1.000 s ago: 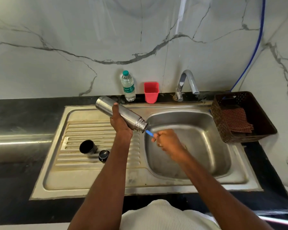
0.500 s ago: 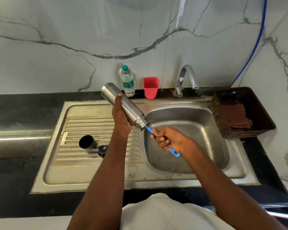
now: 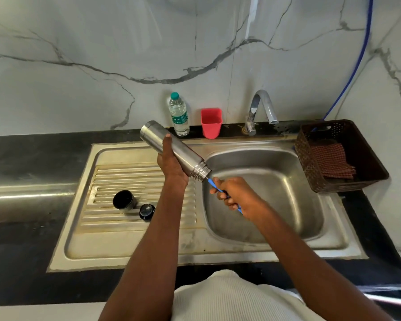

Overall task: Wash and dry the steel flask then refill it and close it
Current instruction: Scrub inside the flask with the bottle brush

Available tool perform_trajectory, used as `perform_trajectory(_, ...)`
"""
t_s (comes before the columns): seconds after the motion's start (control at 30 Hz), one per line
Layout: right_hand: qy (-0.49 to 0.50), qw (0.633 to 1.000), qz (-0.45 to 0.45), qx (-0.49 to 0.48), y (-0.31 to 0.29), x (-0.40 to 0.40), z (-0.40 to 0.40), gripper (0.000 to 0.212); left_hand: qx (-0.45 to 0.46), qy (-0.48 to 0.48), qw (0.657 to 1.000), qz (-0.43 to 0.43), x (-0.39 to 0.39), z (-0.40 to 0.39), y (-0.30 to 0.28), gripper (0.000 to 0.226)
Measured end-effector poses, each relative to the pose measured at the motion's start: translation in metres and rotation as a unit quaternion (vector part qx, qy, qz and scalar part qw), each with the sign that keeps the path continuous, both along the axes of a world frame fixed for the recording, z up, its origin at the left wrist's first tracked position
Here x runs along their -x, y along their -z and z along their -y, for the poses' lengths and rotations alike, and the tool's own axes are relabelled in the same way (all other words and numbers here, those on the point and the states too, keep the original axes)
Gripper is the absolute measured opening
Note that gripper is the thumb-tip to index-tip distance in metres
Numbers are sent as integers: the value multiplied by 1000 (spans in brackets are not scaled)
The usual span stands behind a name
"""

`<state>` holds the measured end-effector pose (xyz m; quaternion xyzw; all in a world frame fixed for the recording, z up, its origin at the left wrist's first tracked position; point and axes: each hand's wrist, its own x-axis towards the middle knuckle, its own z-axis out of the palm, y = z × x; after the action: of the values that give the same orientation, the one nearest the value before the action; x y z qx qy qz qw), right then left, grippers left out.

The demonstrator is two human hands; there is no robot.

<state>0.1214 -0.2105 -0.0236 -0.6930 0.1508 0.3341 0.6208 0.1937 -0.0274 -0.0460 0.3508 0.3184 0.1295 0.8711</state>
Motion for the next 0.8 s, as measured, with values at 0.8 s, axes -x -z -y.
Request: perform_trajectory(0.8, 18, 999, -38, -20, -3, -3, -3, 27, -2, -10, 1000, -25, 7, -2, 10, 74)
